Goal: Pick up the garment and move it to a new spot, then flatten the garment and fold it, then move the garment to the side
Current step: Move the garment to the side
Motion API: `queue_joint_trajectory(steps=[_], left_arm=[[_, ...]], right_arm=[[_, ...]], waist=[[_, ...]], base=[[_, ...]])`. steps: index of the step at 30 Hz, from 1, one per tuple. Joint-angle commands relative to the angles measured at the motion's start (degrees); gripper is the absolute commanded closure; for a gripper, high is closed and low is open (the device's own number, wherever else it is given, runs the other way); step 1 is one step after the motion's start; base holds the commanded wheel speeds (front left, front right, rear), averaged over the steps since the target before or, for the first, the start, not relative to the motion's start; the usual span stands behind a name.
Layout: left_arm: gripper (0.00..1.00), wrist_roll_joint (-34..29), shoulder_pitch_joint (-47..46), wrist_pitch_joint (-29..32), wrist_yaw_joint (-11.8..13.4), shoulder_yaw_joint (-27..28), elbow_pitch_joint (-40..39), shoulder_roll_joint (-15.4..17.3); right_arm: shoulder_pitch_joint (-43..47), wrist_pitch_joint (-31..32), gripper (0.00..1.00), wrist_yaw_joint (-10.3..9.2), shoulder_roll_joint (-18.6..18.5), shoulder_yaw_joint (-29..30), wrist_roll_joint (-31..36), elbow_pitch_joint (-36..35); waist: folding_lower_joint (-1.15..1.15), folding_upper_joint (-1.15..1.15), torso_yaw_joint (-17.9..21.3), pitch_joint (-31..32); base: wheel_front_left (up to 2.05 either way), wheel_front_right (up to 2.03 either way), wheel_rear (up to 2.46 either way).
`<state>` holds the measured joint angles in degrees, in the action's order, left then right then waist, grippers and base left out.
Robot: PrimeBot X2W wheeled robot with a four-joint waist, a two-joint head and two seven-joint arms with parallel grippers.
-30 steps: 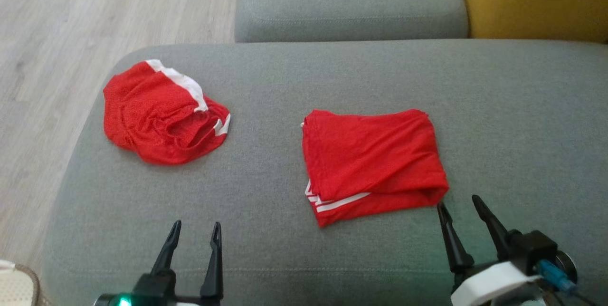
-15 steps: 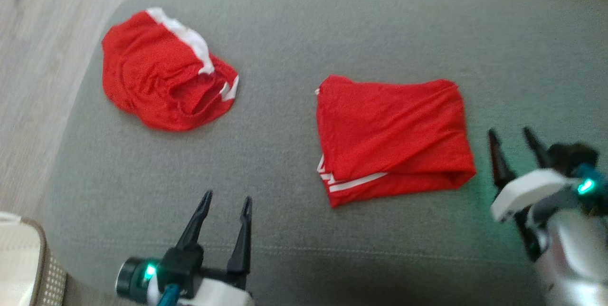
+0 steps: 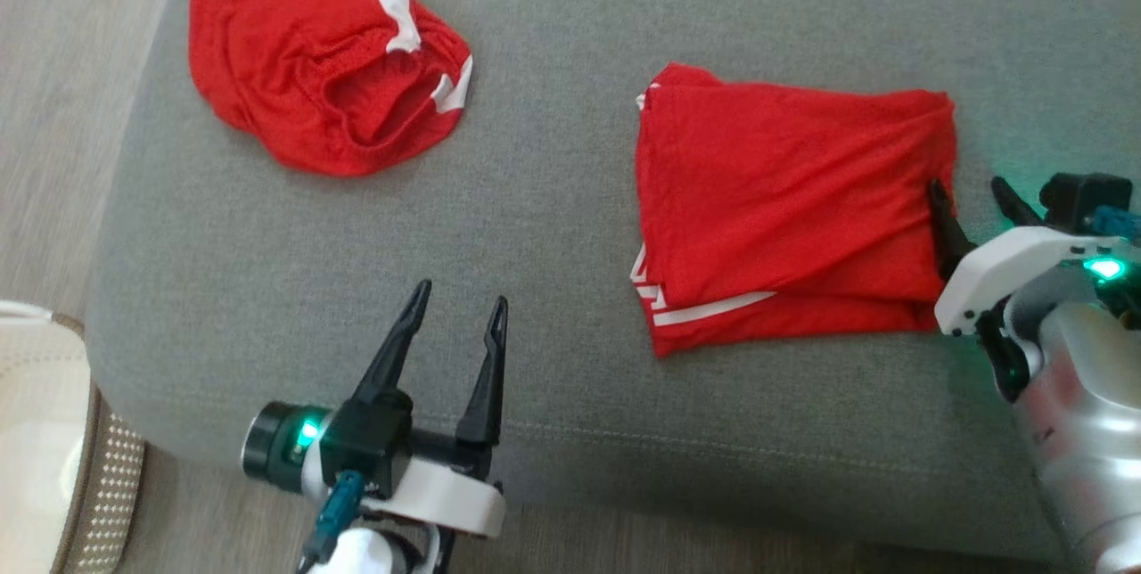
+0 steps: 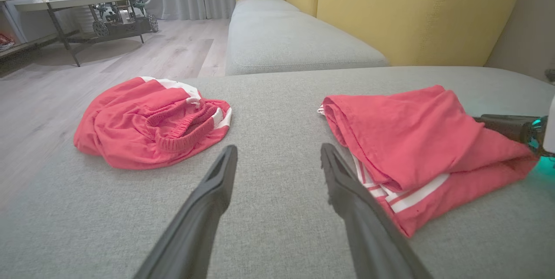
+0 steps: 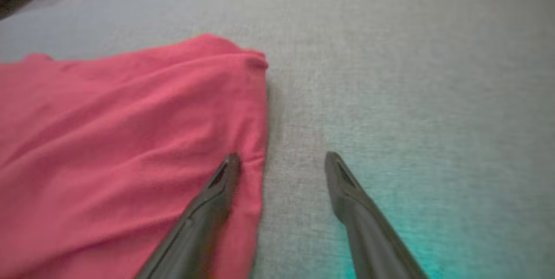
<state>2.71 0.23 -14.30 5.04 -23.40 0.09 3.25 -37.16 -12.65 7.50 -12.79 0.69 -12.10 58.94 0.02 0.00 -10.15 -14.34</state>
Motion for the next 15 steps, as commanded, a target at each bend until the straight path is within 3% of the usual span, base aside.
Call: queue_joint_trajectory(steps=[1, 3, 4, 7, 15], left_arm=[[0.0, 0.6, -2.1, -0.7, 0.2, 1.5, -1.7, -0.4], [0.0, 0.6, -2.6, -0.7, 0.4, 1.5, -1.7, -0.4], [0.0, 0.6, -2.7, -0.7, 0.5, 1.4, -1.7, -0.4], [0.0, 0.6, -3.0, -0.7, 0.9, 1.3, -1.8, -0.4], [0.0, 0.3, -3.2, -0.7, 0.7, 1.1, -3.2, -0.4]], right_arm=[[-1.5, 0.7, 0.0, -0.01, 0.1, -2.5, -0.7, -0.1], [-1.8, 1.8, 0.0, -0.01, 0.7, -4.2, -1.9, 1.0], [-1.8, 2.4, 0.11, -0.01, 0.8, -5.1, -2.5, 1.4], [-1.7, 3.8, 1.0, -0.01, 0.5, -7.5, -4.2, 2.0], [-4.4, 2.6, 1.0, -0.01, -3.6, -10.2, -6.9, -0.2]], waist=[[-0.02, 0.0, -0.6, -1.3], [-0.02, 0.0, -0.6, -1.6], [-0.02, 0.0, -0.6, -1.7], [-0.02, 0.0, -0.3, -1.8], [-0.02, 0.0, 2.7, -2.7]], base=[[0.0, 0.0, 0.0], [0.0, 0.0, 0.0], [0.0, 0.0, 0.0], [0.0, 0.0, 0.0], [0.0, 0.0, 0.0]])
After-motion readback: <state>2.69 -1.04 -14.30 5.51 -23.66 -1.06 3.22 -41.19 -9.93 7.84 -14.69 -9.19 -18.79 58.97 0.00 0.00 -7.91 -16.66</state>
